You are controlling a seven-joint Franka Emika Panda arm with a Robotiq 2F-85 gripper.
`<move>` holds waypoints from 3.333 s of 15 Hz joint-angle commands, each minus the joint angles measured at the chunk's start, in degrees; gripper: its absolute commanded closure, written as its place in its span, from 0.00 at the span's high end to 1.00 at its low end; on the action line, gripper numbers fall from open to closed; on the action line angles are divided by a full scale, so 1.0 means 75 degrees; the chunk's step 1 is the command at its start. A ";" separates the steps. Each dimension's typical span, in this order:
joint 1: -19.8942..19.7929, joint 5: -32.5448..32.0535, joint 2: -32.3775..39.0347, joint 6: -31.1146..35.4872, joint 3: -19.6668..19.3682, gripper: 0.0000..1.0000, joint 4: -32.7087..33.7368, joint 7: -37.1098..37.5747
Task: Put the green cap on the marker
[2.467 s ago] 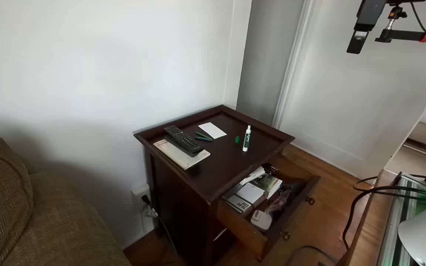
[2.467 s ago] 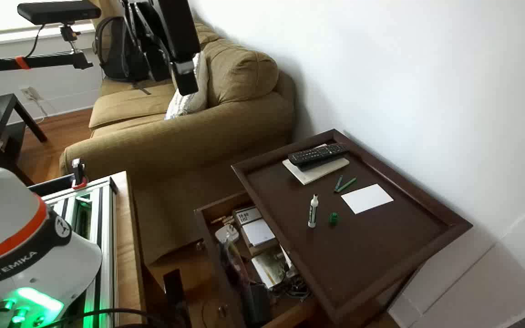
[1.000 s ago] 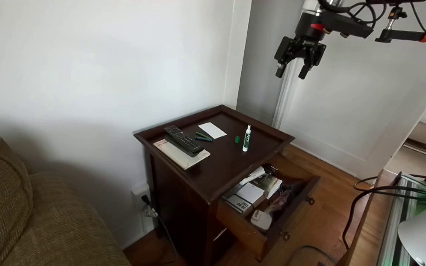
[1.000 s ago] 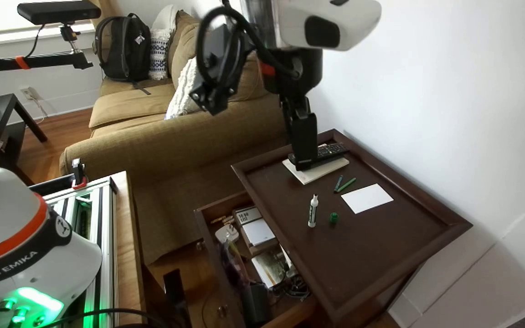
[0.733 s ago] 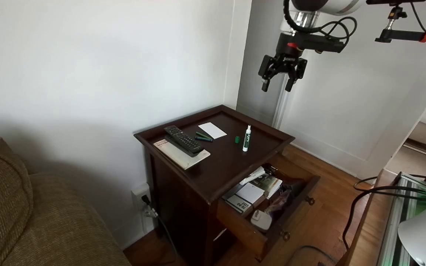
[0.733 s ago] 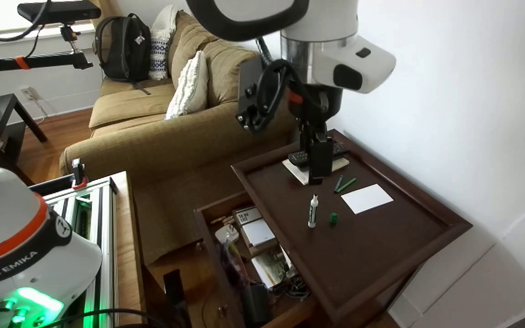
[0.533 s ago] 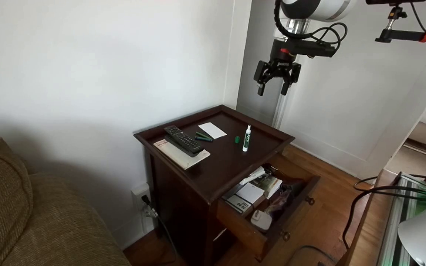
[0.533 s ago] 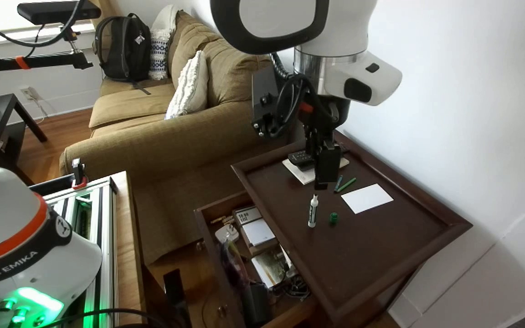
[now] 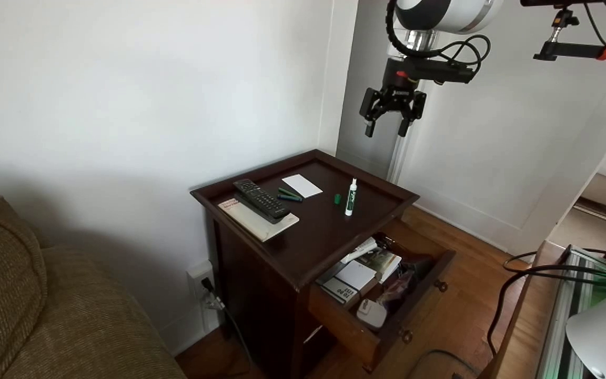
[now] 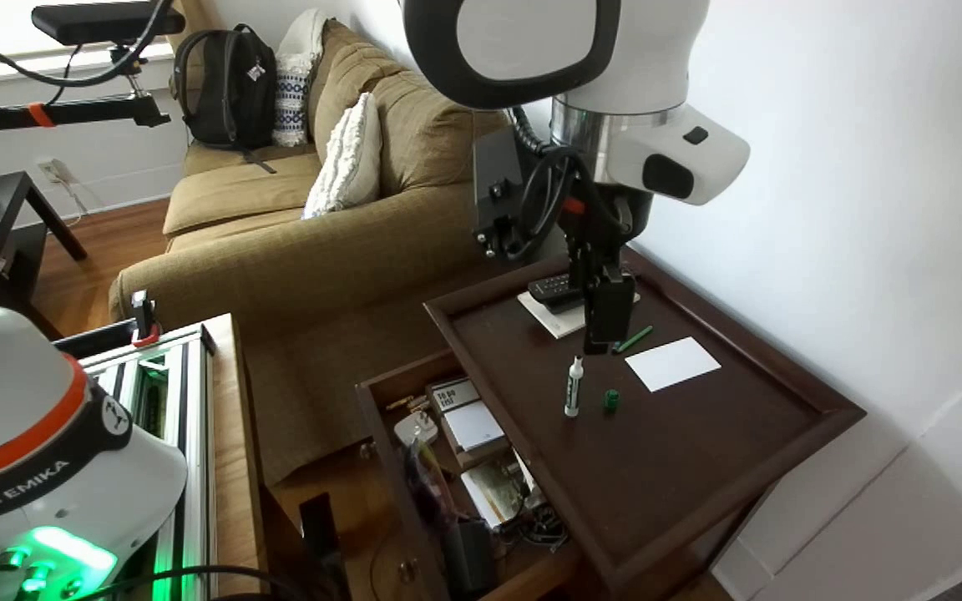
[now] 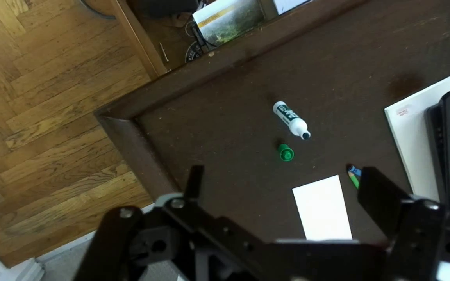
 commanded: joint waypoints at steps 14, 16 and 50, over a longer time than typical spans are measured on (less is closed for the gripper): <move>-0.0176 0.0795 0.3970 0.0242 0.0227 1.00 0.2847 0.0009; -0.0199 0.0931 0.4229 0.0224 0.0299 1.00 0.3070 0.0003; -0.0141 0.1232 0.5561 0.0240 0.0638 0.29 0.4162 -0.0002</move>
